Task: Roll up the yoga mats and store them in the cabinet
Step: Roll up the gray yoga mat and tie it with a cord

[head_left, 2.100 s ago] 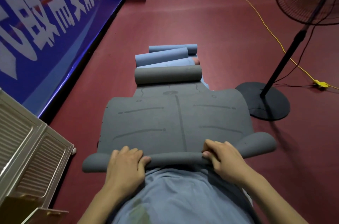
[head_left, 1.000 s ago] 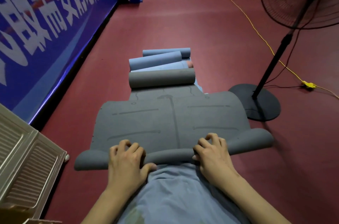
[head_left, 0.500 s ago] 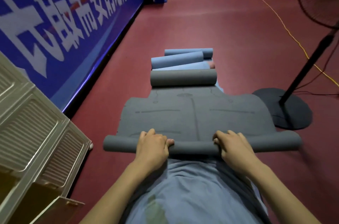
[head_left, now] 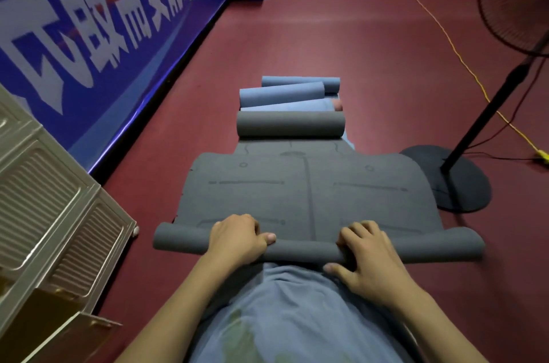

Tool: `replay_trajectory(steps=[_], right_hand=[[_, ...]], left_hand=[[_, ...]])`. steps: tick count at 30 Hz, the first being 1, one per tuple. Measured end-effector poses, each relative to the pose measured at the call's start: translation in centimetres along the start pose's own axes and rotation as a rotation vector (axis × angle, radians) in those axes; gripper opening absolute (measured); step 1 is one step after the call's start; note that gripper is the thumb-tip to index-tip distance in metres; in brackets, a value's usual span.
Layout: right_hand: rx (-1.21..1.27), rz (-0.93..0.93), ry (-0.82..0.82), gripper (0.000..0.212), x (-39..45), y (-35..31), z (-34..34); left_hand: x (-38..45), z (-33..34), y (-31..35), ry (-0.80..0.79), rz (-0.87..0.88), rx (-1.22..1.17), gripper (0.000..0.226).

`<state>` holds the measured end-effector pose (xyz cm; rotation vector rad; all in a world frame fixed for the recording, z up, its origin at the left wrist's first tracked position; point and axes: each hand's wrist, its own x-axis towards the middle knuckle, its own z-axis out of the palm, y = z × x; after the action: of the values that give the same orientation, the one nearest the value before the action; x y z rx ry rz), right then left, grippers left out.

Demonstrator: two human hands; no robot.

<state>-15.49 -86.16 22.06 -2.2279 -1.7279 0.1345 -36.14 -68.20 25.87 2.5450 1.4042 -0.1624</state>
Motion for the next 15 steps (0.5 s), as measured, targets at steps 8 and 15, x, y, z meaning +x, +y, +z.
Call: replay_trajectory(steps=[8,15], right_hand=[[-0.083,0.126,0.024,0.056,1.1,0.3,1.1],[-0.110,0.144,-0.110,0.080,2.9,0.5,-0.3]], left_hand=[[0.7,0.8,-0.5,0.166,0.030,-0.027,0.038],[-1.2,3.8,-2.1,0.560,0.266,0.069,0.057]])
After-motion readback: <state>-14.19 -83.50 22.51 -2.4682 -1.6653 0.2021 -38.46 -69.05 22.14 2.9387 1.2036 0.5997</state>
